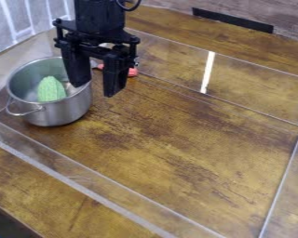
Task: Move the orange spoon to the left
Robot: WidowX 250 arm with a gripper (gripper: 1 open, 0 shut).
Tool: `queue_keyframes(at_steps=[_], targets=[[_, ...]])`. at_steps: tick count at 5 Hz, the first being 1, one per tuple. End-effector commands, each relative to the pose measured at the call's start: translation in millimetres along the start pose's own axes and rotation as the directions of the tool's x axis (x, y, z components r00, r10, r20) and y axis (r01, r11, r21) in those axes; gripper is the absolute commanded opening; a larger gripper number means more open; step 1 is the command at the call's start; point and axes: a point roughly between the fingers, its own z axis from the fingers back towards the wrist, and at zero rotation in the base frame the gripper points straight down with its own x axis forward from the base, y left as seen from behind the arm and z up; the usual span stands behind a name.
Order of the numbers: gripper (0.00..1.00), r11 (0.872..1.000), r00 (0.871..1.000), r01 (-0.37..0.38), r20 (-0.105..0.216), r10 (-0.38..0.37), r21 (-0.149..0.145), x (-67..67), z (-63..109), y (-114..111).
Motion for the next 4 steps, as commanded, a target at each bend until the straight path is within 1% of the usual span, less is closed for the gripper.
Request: queue_keyframes(at_steps=[1, 2, 4], targets=[[1.0, 1.0, 1.0, 0.0, -0.004, 0.0, -0.009, 1.7, -1.9, 2.3], [1.0, 1.0, 1.0, -0.002, 0.002, 0.002, -0.017, 2.6, -1.4, 3.9], [1.0, 1.0, 1.0, -0.004, 0.016, 0.005, -0.015, 4.2, 4.3, 7.9]])
